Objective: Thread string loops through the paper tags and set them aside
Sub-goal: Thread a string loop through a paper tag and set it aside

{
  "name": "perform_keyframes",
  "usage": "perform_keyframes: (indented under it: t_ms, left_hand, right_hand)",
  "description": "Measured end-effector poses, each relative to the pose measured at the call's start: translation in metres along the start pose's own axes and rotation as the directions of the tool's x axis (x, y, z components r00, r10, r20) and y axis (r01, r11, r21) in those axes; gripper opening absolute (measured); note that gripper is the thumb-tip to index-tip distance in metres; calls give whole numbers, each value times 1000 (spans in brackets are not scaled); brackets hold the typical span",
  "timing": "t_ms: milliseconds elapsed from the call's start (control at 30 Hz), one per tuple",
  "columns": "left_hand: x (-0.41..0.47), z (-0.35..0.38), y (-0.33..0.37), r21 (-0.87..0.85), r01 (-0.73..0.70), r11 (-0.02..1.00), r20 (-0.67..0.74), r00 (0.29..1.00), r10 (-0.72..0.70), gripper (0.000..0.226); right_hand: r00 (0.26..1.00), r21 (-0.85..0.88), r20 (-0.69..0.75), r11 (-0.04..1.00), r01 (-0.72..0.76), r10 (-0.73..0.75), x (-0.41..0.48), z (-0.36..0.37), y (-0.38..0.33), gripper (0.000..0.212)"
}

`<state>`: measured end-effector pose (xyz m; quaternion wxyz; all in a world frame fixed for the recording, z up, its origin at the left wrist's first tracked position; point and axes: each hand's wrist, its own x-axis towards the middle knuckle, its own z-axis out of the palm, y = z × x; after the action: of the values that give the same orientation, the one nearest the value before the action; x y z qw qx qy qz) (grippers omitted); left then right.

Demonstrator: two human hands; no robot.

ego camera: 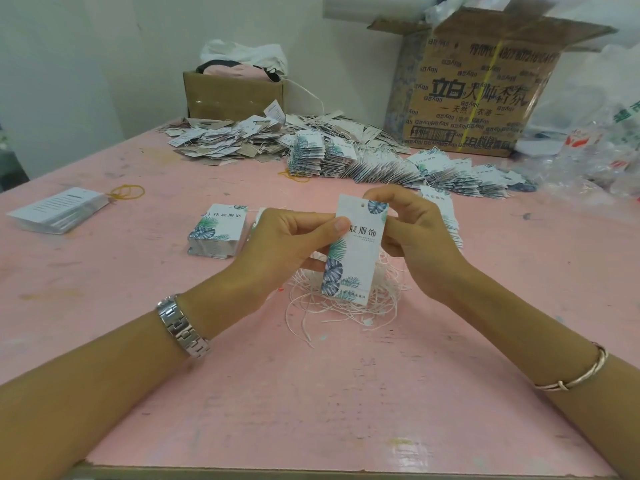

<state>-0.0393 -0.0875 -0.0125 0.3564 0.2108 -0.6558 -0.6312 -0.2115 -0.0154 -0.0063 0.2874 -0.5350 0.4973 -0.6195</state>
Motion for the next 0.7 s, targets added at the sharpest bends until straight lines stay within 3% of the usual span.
perform_keyframes:
  t_ms: [300, 467, 700]
  left_hand:
    - [0, 0, 1, 12, -4, 1000, 9, 1000, 4, 20]
    - [0, -1, 1, 12, 7, 1000, 2, 1000, -7, 24]
    - [0, -1, 0, 12, 14, 1000, 0, 1000, -14, 18]
  right_hand:
    - [994, 70, 112, 997, -8, 0, 0, -3, -2, 39]
    - [996, 85, 90, 996, -24, 17, -1, -2, -5, 41]
    - [992, 149, 77, 983, -109, 98, -2, -1, -3, 23]
